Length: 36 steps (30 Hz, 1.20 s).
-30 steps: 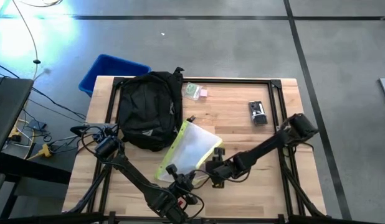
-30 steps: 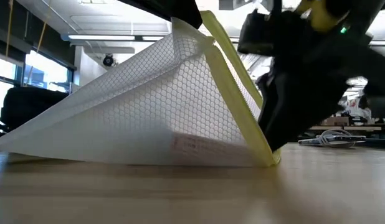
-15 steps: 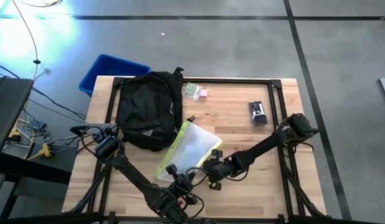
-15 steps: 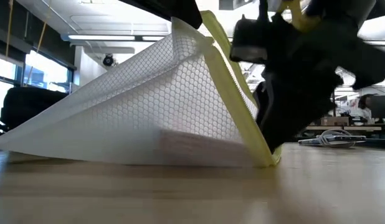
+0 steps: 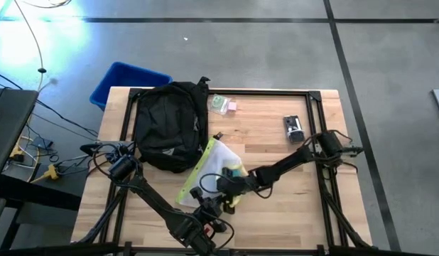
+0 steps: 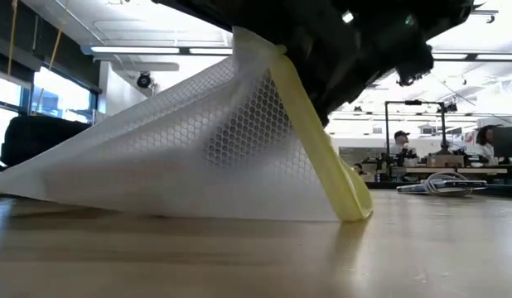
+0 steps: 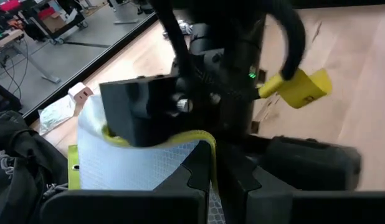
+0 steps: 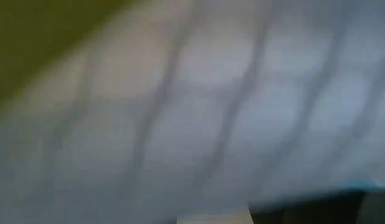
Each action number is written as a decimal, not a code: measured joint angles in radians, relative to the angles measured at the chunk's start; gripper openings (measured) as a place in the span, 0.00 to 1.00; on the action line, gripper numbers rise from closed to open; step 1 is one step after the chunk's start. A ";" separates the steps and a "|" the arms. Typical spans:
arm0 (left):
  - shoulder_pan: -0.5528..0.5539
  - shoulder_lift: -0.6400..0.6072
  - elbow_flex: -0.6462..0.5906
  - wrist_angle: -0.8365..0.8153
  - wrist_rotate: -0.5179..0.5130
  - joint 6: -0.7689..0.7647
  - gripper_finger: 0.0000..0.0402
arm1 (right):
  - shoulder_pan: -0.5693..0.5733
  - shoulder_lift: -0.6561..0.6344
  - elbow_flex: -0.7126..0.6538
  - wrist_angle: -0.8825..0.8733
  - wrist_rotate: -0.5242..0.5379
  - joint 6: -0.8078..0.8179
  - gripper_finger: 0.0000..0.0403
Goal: Unpack backpack
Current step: Put the white game card into the yellow zip bag, then put the pink charger adapter into the yellow zip bag
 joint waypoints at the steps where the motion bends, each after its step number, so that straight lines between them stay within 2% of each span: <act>1: -0.001 0.000 0.000 0.000 -0.001 0.003 0.00 | -0.002 0.000 0.000 0.013 0.011 -0.009 0.31; 9: -0.002 0.000 0.000 0.002 -0.008 0.007 0.00 | -0.010 0.000 0.000 0.049 0.023 -0.028 0.31; 12: -0.004 0.000 0.000 0.008 -0.003 0.008 0.00 | 0.000 -0.018 0.000 -0.013 0.029 -0.019 0.31; 18: -0.005 0.000 0.000 0.009 0.000 0.008 0.00 | 0.052 -0.157 0.000 -0.352 0.076 -0.049 0.31; 24: -0.004 0.000 0.000 0.004 0.000 0.008 0.00 | 0.176 -0.372 0.001 -0.690 0.074 -0.062 0.31; 30: -0.004 0.000 0.000 0.003 0.000 0.008 0.00 | 0.265 -0.556 0.001 -0.912 0.121 0.088 0.31; 31: -0.004 0.000 0.000 0.003 0.000 0.008 0.00 | 0.273 -0.579 0.001 -0.934 0.155 0.093 0.31; 32: -0.004 0.000 0.000 0.000 0.001 0.008 0.00 | 0.281 -0.597 0.001 -0.959 0.233 0.097 0.31; 34: -0.004 0.000 0.001 -0.018 0.024 0.013 0.00 | 0.278 -0.615 0.002 -1.035 0.493 0.058 0.31; 36: -0.004 0.000 0.001 -0.049 0.076 0.029 0.00 | 0.203 -0.613 0.002 -1.132 0.724 0.030 0.31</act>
